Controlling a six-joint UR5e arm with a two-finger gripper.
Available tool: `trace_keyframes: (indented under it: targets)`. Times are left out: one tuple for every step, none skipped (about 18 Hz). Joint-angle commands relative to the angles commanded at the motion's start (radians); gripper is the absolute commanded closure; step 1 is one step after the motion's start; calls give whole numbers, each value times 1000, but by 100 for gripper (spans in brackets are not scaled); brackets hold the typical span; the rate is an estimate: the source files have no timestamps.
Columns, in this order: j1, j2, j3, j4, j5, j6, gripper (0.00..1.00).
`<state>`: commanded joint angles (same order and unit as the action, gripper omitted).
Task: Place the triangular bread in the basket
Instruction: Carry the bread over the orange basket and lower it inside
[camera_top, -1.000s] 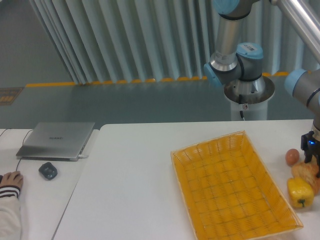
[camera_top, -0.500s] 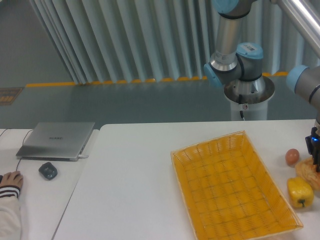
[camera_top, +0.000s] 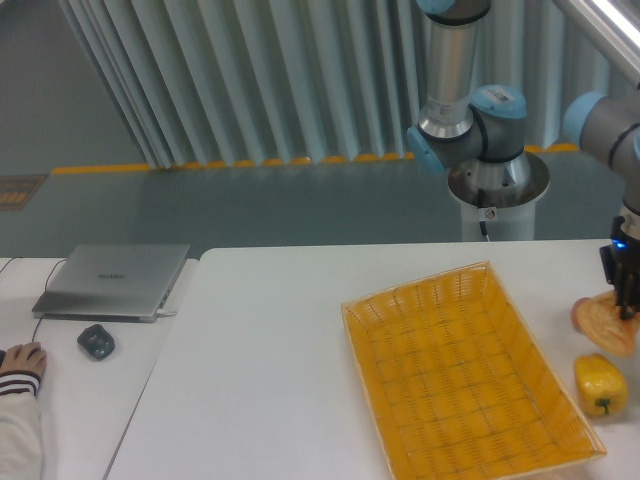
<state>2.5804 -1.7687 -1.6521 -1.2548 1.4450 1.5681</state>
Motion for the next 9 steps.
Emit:
trace_keyframes:
  targets:
    - [-47, 0, 2, 6, -2, -61, 98]
    - [-78, 0, 5, 9, -2, -112, 98]
    - [-113, -3, 11, 11, -2, -170, 98]
    - [-168, -12, 27, 26, -2, -248, 97]
    - [-201, -27, 37, 47, -2, -296, 96]
    - [-233, -38, 44, 67, 0, -337, 96]
    - [-261, -47, 57, 78, 0, -371, 96]
    - [-281, -61, 67, 83, 0, -396, 96]
    - [-305, -73, 83, 84, 1, -423, 96]
